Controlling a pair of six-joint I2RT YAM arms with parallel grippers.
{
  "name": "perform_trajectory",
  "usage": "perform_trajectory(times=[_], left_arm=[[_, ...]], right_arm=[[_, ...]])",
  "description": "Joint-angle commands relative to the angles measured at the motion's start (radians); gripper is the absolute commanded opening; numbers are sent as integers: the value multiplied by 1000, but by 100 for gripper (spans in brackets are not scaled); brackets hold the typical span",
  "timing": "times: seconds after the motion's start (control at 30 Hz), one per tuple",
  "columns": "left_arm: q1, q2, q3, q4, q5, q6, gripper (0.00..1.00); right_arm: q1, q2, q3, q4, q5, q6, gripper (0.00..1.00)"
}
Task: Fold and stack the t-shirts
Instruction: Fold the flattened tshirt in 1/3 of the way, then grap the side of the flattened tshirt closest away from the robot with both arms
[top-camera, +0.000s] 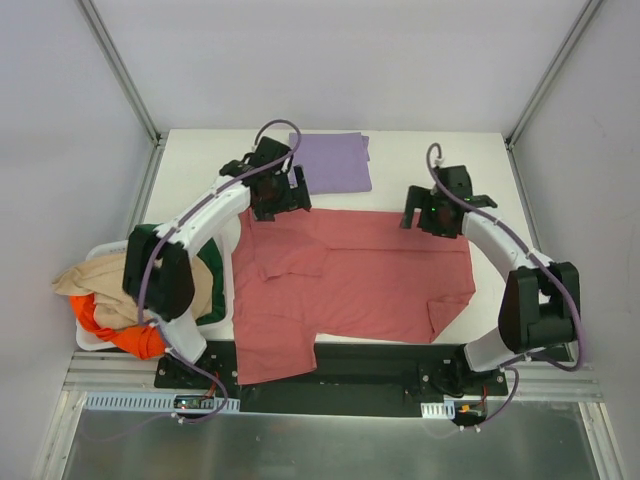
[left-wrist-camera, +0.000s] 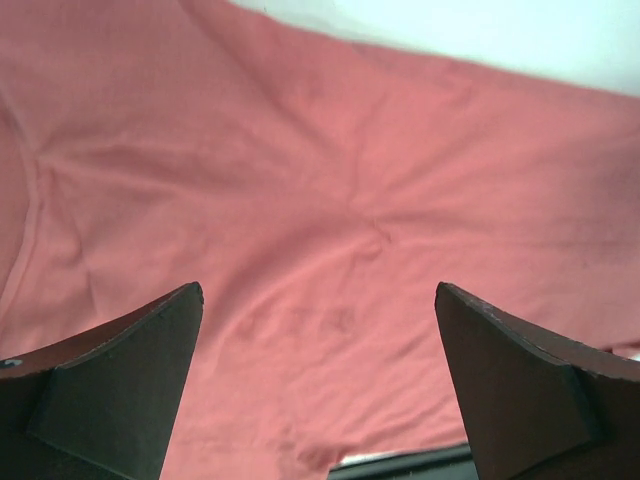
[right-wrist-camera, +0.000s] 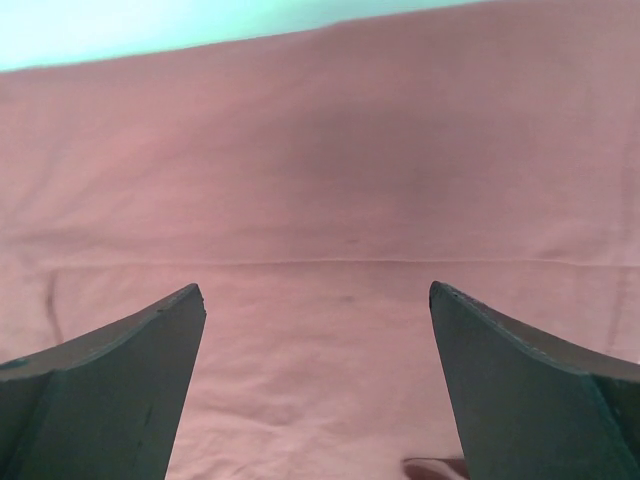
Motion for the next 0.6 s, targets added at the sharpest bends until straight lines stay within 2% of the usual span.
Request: perform_trajectory(times=[0.0, 0.13, 0.37, 0.57], left_arm=[[33, 190, 106, -20, 7, 30, 99], [79, 323, 160, -20, 32, 29, 99], [145, 431, 209, -15, 21, 30, 99], [200, 518, 290, -15, 41, 23, 99]], right_arm=[[-150, 83, 20, -87, -77, -5, 96], [-231, 230, 79, -77, -139, 16, 96], [-259, 460, 267, -157, -125, -48, 96], [-301, 543, 366, -179, -139, -56, 96]])
